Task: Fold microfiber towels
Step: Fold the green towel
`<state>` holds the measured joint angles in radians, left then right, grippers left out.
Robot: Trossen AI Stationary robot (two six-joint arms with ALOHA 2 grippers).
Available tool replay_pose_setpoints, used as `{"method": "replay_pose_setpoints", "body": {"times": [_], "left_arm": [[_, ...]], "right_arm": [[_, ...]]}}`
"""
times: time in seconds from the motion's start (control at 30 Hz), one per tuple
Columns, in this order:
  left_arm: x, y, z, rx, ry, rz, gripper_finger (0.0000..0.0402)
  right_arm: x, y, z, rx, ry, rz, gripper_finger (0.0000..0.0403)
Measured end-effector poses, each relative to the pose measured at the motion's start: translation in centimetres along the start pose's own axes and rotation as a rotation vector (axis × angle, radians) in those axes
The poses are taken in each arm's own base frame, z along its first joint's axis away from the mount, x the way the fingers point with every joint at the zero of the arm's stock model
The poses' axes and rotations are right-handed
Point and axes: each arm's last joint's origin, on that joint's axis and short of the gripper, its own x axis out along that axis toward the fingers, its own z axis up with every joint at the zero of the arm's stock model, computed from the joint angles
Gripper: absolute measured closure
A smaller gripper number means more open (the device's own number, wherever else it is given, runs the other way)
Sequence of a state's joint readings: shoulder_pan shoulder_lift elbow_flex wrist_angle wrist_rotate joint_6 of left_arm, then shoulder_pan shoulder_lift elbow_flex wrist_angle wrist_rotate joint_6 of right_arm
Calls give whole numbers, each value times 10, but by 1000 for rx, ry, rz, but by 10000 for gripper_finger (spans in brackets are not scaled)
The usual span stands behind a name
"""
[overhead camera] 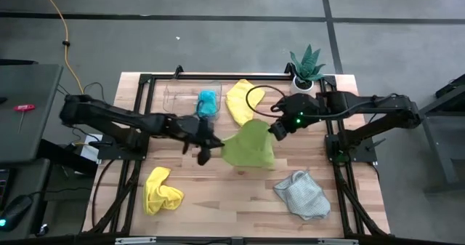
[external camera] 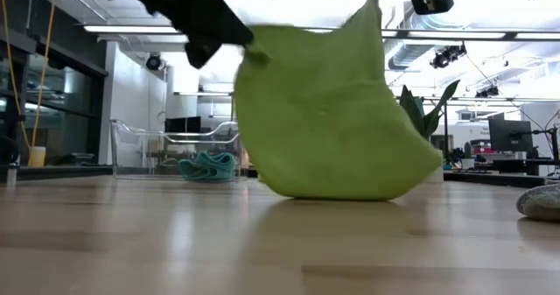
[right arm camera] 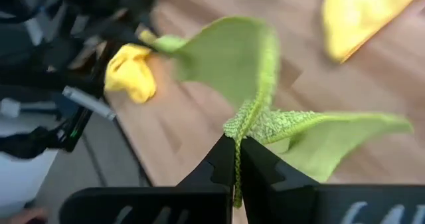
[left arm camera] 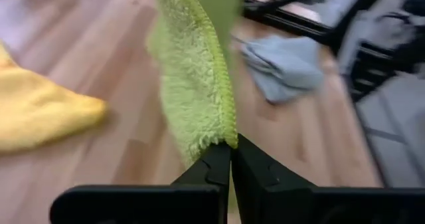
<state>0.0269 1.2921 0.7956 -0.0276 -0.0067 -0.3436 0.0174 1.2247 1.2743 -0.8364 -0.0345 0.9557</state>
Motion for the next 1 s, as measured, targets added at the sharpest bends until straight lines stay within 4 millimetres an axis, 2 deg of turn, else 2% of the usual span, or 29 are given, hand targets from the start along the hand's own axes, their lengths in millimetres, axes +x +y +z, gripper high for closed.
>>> {"method": "replay_pose_setpoints", "body": {"times": [0.13, 0.4, 0.53, 0.77, 0.9, 1.0], "left_arm": [[-21, -3, 0, -38, 60, -89, 401], [-46, -5, 3, -85, 77, -157, 401], [-56, 2, 13, -61, 100, -88, 401], [-84, 17, 47, 72, 168, 65, 401], [-106, 18, 63, 191, 208, 203, 402], [-116, 13, 65, 260, 255, 270, 402]], "right_arm": [[1, -4, 5, -32, -66, -61, 403], [0, -11, 14, -92, -216, -191, 403], [-1, -13, 20, -133, -270, -224, 403], [-2, -8, 34, -204, -375, -172, 403], [-2, -3, 26, -252, -389, -201, 403], [-1, 5, 14, -300, -374, -204, 403]]}}
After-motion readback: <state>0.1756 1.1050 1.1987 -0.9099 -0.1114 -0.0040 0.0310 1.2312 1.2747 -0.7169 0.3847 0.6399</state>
